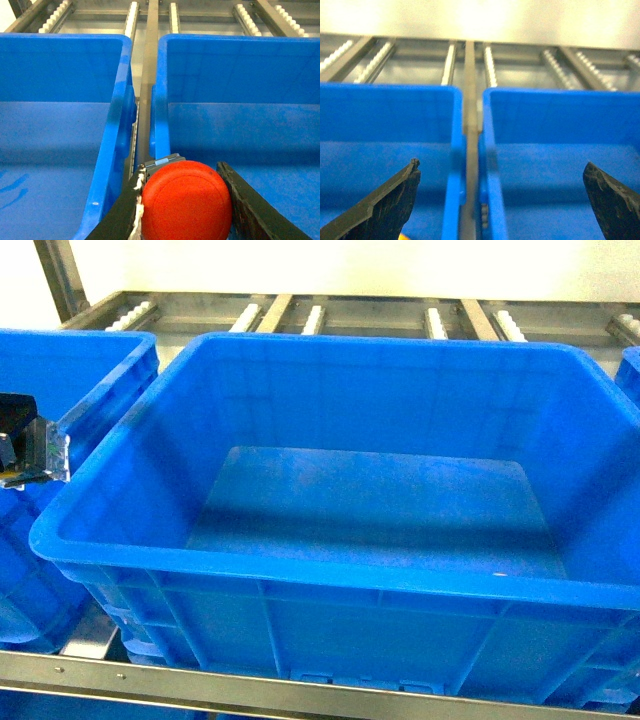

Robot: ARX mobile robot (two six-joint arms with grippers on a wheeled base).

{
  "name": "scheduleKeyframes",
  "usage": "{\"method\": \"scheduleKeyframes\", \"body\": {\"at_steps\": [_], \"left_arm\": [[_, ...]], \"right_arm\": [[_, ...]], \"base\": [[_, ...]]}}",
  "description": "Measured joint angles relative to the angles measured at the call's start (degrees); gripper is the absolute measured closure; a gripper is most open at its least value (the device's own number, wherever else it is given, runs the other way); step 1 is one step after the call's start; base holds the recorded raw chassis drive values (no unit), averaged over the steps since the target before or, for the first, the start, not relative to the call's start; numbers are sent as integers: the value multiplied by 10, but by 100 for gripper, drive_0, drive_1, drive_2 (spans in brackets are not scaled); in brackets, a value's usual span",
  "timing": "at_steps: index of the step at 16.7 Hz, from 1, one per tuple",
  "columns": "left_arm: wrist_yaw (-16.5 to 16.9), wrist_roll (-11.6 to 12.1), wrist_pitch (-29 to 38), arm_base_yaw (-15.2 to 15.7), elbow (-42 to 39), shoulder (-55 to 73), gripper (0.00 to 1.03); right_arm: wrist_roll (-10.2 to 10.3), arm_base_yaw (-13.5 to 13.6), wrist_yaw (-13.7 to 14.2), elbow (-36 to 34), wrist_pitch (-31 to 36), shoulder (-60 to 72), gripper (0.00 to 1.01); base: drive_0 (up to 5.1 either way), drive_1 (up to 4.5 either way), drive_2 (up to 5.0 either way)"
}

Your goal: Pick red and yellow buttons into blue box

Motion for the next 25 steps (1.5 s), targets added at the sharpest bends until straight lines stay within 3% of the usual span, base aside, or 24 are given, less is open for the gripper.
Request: {"method": "scheduleKeyframes", "body": {"at_steps": [2, 3, 4, 6, 15, 17, 19, 22, 23, 25], "left_arm": [[0, 0, 0, 0, 0, 0, 70], [0, 0, 0, 0, 0, 0, 70], [0, 0, 0, 0, 0, 0, 70], [0, 0, 0, 0, 0, 0, 70], [12, 0, 6, 1, 18, 16, 70], [60, 0, 31, 0, 92, 88, 70], [109, 9, -21, -7, 180, 171, 70], [180, 50, -172, -27, 311, 286, 70], [191, 70, -225, -36, 347, 318, 70], [207, 76, -246, -39, 359, 332, 70]], "right_arm": [[-16, -31, -13, -40, -13, -126, 3], [-22, -33, -11, -50, -40, -181, 3], [-22, -28, -10, -60, -63, -219, 3], [-25, 5, 18, -92, -102, -260, 3], [-28, 5, 20, -92, -99, -259, 3], [-28, 5, 20, -92, -99, -259, 3], [-28, 5, 20, -92, -99, -259, 3], [-28, 5, 20, -92, -99, -259, 3], [-28, 5, 20, -92, -99, -259, 3], [-28, 5, 20, -92, -99, -259, 3]], "base": [[0, 0, 0], [0, 0, 0], [0, 0, 0], [0, 0, 0], [0, 0, 0], [0, 0, 0], [0, 0, 0], [0, 0, 0], [0, 0, 0], [0, 0, 0]]}}
